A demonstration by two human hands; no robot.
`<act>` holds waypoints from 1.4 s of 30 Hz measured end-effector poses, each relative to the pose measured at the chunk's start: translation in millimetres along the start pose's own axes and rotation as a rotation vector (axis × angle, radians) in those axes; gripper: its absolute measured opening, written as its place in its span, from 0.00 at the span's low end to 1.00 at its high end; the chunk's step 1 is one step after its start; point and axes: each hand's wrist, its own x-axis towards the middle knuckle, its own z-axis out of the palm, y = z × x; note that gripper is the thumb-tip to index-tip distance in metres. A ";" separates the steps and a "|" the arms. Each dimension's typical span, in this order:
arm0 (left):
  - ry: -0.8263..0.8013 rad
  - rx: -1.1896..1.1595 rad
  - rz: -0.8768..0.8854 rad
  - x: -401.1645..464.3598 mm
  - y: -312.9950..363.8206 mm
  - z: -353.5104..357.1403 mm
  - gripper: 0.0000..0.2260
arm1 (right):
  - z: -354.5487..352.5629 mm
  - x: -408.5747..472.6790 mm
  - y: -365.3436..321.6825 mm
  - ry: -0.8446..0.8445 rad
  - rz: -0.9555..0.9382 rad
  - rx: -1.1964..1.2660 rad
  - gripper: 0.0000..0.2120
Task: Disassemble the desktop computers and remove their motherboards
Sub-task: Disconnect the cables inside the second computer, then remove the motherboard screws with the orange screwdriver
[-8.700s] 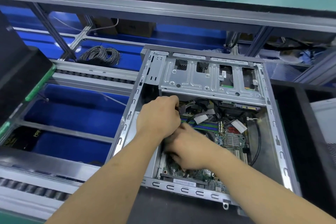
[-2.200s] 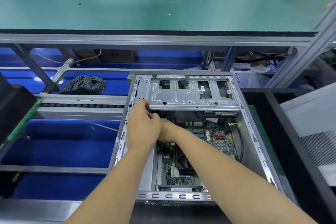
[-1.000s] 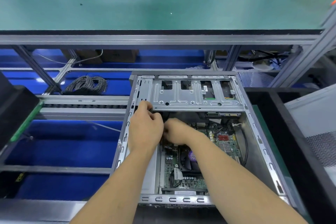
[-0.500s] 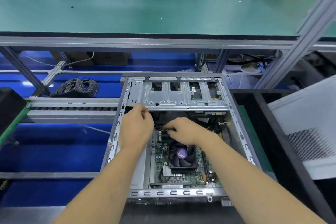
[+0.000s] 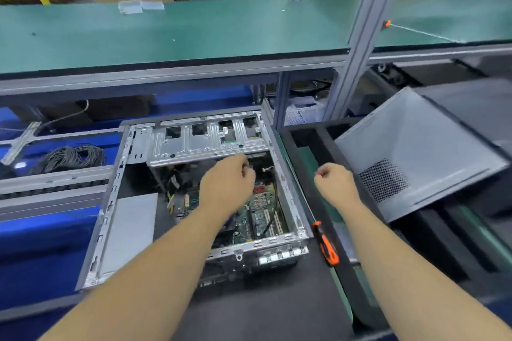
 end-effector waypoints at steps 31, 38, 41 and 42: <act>0.137 0.261 -0.050 -49.2 -125.4 -36.0 0.14 | -97.1 -53.0 -263.5 0.362 -0.818 0.556 0.24; 0.123 -0.080 -0.185 -48.6 -127.7 -47.6 0.14 | -78.3 -47.6 -328.4 0.340 -0.971 0.577 0.25; 0.094 -0.045 -0.199 -47.9 -127.4 -47.2 0.13 | -68.2 -45.0 -341.9 0.261 -0.993 0.553 0.26; 0.086 -0.036 -0.196 -47.6 -127.1 -46.5 0.12 | -63.6 -43.6 -343.9 0.238 -0.991 0.547 0.26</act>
